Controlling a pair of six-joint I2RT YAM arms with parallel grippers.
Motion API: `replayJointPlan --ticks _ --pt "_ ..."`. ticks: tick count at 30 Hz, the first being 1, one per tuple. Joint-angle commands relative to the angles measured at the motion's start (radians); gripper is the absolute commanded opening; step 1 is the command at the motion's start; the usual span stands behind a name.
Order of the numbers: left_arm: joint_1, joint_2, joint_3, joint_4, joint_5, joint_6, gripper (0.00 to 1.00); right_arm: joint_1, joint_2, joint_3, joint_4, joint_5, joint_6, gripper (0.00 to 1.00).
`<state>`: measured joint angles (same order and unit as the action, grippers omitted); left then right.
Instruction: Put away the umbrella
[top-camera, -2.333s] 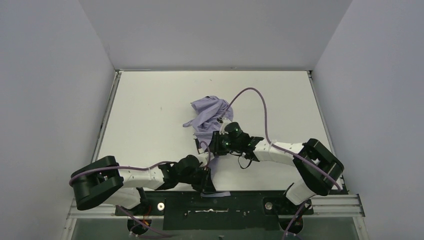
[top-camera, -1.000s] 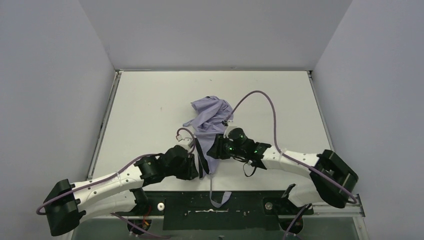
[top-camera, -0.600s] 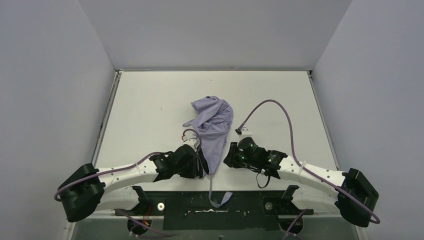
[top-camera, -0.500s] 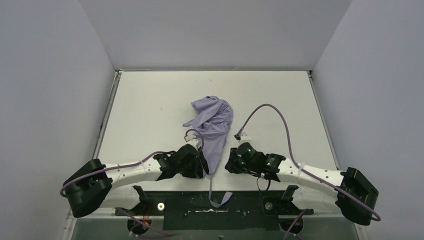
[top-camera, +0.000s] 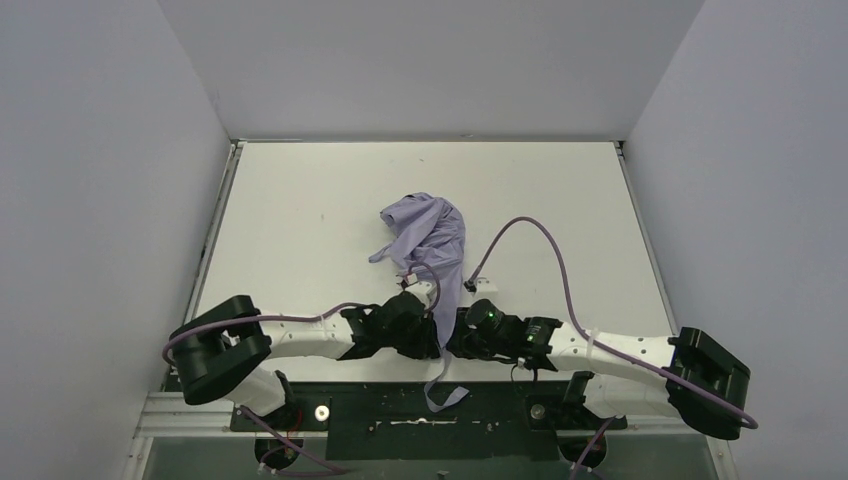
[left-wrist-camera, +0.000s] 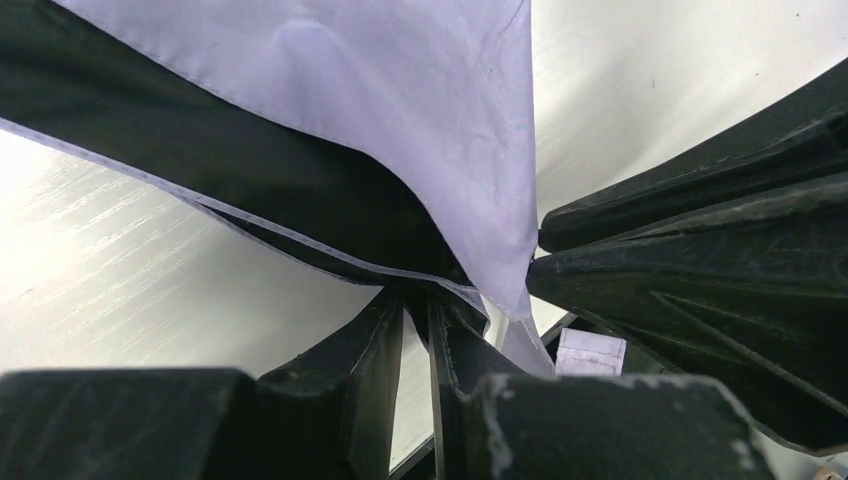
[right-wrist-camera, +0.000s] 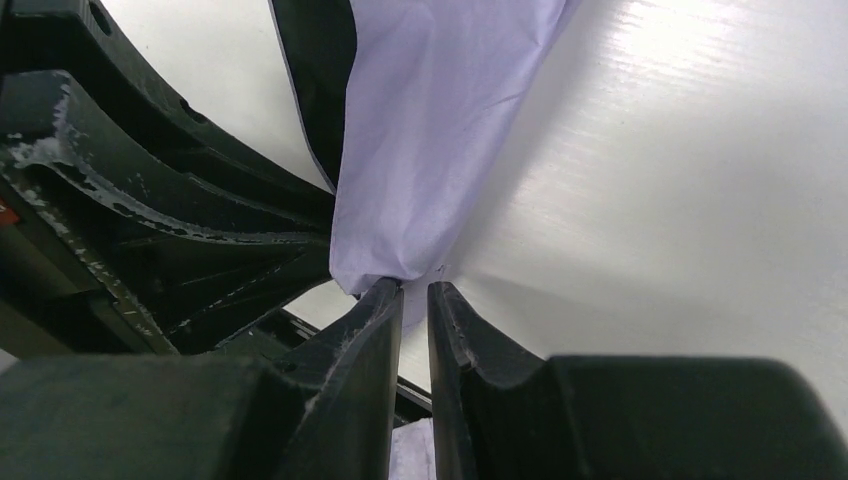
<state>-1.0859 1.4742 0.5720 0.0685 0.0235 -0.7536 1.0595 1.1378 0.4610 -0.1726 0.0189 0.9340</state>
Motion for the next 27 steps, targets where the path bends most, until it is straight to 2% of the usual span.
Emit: replayJointPlan --ticks 1,10,13,20,23,27 --pt "-0.006 0.016 0.001 0.037 0.004 -0.013 0.13 0.013 -0.012 -0.009 0.046 0.04 0.017 0.18" --pt "0.038 -0.15 -0.107 -0.066 -0.058 -0.012 0.14 0.054 0.051 0.02 0.092 0.035 -0.01 0.19" --pt "0.047 -0.206 -0.126 -0.147 -0.073 -0.007 0.14 0.064 0.1 0.04 0.096 0.039 -0.019 0.21" --pt "0.067 -0.358 -0.154 -0.225 -0.102 -0.011 0.15 0.081 0.175 0.064 0.099 0.043 -0.029 0.22" --pt "0.094 -0.433 -0.129 -0.27 -0.104 0.022 0.18 0.092 0.115 0.08 0.043 0.097 -0.048 0.22" --pt "0.179 -0.51 -0.062 -0.311 -0.082 0.095 0.2 0.082 -0.032 0.131 -0.141 0.219 -0.099 0.26"
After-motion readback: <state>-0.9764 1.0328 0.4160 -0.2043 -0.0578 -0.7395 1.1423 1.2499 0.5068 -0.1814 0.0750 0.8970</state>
